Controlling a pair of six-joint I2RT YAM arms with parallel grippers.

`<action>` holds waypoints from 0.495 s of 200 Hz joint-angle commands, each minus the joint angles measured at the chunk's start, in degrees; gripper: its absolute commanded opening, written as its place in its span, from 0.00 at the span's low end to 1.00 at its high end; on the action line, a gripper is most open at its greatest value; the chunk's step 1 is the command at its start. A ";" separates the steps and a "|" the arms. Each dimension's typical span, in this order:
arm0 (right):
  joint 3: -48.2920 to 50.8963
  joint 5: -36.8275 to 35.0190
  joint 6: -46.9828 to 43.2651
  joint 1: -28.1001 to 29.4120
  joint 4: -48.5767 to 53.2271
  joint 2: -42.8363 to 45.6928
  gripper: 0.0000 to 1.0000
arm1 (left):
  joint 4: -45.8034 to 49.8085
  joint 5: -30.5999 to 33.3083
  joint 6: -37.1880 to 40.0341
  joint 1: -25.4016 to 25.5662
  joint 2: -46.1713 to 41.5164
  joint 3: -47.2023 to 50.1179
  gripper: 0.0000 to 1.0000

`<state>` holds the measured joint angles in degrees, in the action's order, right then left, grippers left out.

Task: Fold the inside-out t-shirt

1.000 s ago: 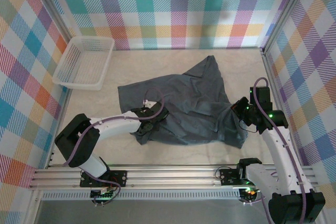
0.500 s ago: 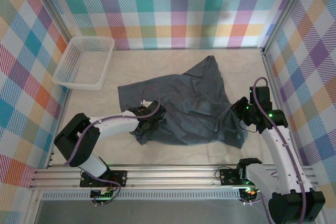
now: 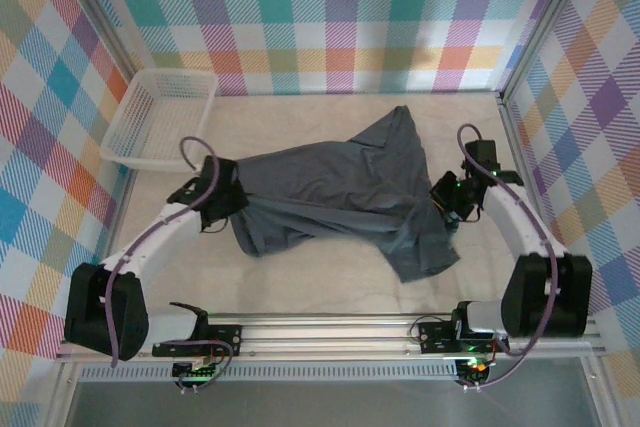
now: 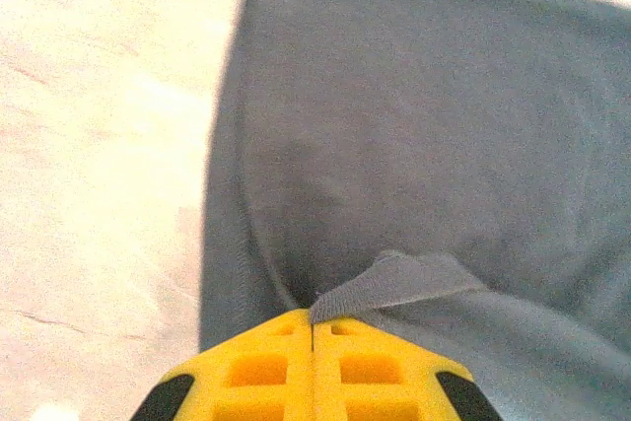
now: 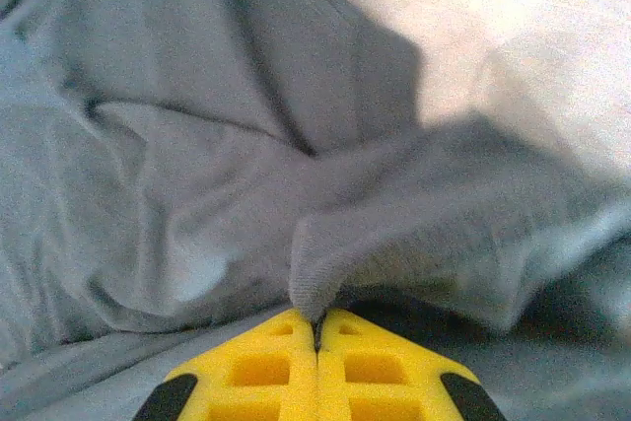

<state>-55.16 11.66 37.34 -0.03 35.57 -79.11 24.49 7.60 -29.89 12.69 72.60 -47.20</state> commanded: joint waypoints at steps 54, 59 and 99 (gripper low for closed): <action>-1.98 0.86 -0.61 1.07 -3.32 -2.95 0.39 | -0.35 -8.42 3.53 -9.28 3.47 -2.02 0.00; 0.22 -0.31 -0.55 1.08 -3.12 -0.95 0.39 | -0.56 -8.58 3.59 -9.26 3.65 -1.80 0.00; 15.40 -9.75 3.16 4.40 2.04 17.71 0.35 | -1.01 -9.34 4.09 -9.26 3.61 -0.62 0.00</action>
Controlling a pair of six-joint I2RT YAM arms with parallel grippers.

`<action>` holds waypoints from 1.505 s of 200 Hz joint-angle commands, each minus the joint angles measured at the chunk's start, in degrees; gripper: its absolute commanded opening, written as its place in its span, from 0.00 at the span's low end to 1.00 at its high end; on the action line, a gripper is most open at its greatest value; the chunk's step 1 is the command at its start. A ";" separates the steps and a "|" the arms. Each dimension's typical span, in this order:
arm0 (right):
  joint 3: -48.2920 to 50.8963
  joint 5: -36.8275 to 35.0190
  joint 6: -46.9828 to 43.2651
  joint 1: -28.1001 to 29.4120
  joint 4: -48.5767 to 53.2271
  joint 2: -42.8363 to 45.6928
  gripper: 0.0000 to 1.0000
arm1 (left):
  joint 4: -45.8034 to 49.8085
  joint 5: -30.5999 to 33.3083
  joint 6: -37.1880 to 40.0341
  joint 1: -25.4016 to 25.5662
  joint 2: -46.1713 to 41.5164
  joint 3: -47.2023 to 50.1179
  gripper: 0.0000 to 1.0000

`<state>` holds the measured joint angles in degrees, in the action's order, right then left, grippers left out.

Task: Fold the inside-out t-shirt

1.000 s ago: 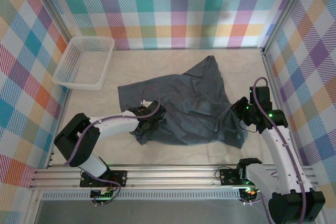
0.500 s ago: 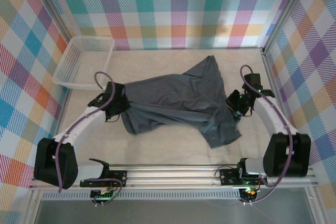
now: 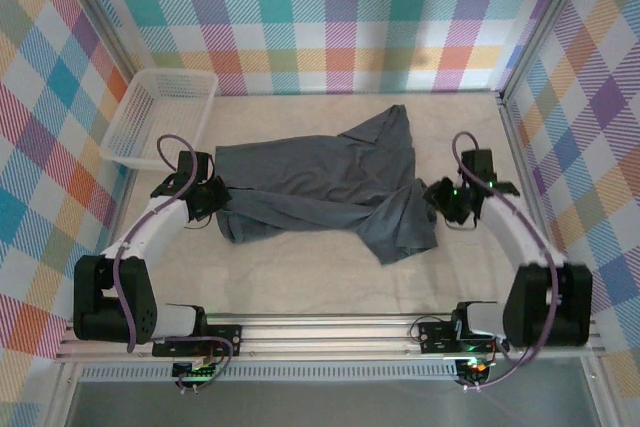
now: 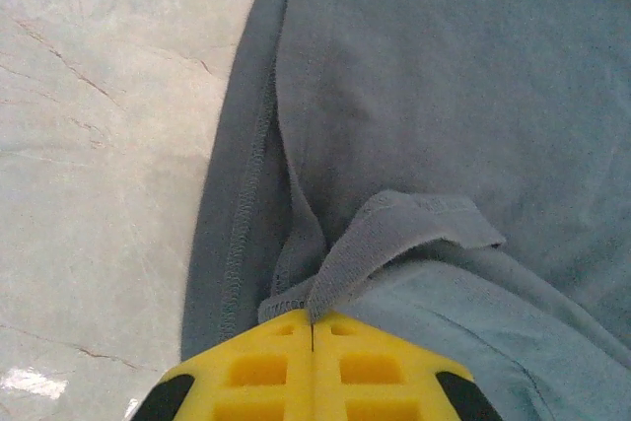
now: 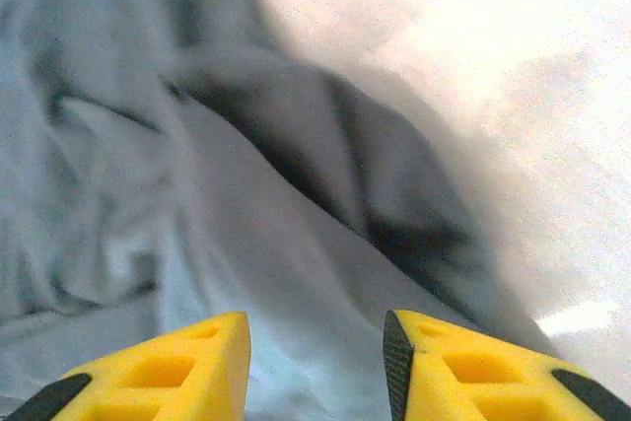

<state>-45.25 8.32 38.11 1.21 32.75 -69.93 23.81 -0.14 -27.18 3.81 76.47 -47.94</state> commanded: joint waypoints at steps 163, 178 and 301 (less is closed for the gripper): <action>7.44 -11.53 2.12 14.52 -0.94 -6.73 0.23 | 0.53 -2.32 0.90 -0.37 -2.07 0.42 0.00; 7.58 -12.32 2.32 14.52 -0.32 -6.28 0.12 | 0.57 -2.17 0.90 -0.32 -2.02 0.27 0.00; 3.60 -16.40 3.70 14.61 8.37 9.57 0.00 | 2.39 -2.00 1.17 -0.36 -3.13 -0.61 0.00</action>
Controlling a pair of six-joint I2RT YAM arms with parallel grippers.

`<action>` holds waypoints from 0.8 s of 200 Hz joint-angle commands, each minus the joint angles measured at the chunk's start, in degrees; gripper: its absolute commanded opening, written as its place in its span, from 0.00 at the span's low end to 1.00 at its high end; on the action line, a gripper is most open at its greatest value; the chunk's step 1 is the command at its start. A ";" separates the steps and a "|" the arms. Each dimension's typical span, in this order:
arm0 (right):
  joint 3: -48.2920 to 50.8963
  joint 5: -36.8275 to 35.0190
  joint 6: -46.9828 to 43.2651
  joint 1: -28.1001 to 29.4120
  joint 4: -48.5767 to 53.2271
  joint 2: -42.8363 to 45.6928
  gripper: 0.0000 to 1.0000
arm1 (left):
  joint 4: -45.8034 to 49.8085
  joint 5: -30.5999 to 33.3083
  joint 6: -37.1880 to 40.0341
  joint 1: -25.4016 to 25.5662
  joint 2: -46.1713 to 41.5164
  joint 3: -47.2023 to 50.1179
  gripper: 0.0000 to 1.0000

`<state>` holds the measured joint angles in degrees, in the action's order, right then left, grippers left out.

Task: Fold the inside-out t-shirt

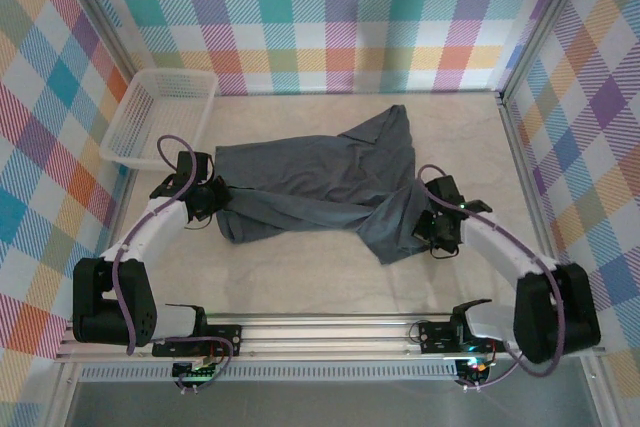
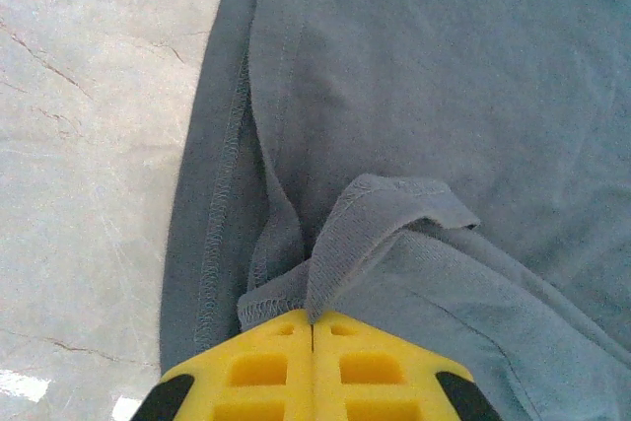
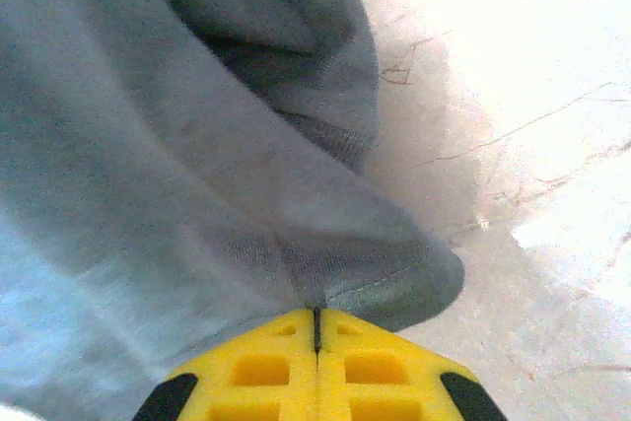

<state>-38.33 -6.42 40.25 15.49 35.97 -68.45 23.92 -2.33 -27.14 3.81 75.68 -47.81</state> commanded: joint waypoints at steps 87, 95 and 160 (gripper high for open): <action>-11.78 0.18 1.68 0.33 8.12 20.26 0.00 | 3.64 -2.20 1.49 -0.38 -5.19 -2.60 0.00; -11.28 -0.52 1.46 0.33 8.41 19.03 0.00 | 3.51 -2.68 1.47 -0.36 -5.09 -2.56 0.00; 4.60 -5.28 7.92 -6.71 4.02 13.56 0.00 | 2.81 -3.57 1.54 -0.37 -4.48 -0.81 0.00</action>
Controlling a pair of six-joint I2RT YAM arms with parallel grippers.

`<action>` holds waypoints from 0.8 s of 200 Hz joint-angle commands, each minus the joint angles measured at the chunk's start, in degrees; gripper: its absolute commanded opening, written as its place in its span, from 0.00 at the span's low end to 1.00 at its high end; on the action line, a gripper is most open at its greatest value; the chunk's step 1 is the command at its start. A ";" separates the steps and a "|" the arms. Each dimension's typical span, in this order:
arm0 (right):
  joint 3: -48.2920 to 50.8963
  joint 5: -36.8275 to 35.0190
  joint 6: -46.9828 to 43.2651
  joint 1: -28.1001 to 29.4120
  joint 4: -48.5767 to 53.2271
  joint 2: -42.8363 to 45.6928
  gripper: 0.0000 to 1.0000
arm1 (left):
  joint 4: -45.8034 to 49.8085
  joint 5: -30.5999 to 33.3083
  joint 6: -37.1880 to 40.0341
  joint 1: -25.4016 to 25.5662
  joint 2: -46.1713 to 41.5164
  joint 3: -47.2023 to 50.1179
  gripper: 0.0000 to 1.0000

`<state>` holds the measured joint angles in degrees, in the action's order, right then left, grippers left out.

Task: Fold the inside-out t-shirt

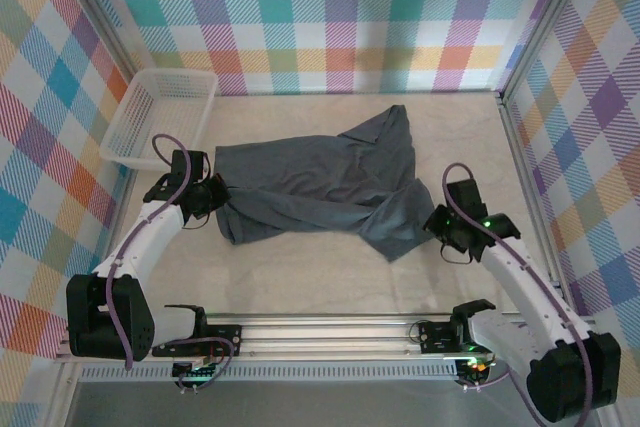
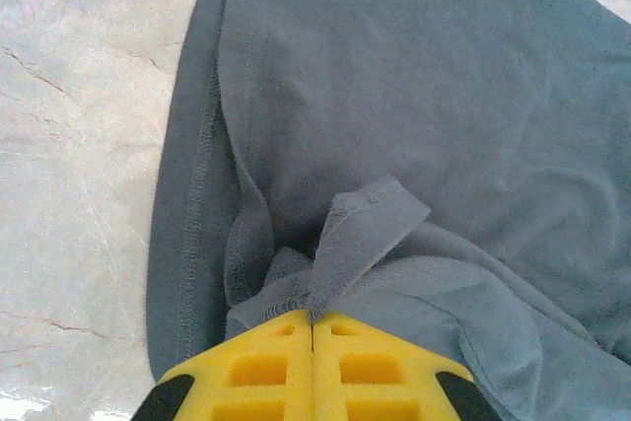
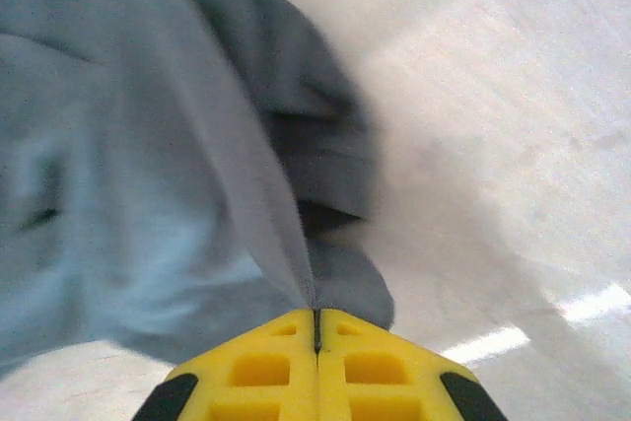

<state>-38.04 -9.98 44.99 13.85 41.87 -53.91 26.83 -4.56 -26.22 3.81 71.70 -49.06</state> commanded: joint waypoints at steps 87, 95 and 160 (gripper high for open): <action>6.74 0.13 -0.43 -10.47 -4.67 -7.61 0.36 | -1.18 -1.57 0.54 -0.36 0.77 0.43 0.00; 7.52 0.79 -0.39 -10.44 -4.99 -7.12 0.37 | -1.39 -1.64 0.49 -0.31 0.91 0.38 0.00; 7.81 0.25 1.05 -10.56 -6.71 -10.34 0.49 | -1.33 -1.57 0.80 -0.30 1.07 0.15 0.00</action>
<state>-30.04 -9.61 44.69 3.70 36.01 -62.33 26.17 -5.52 -26.06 3.81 72.69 -49.01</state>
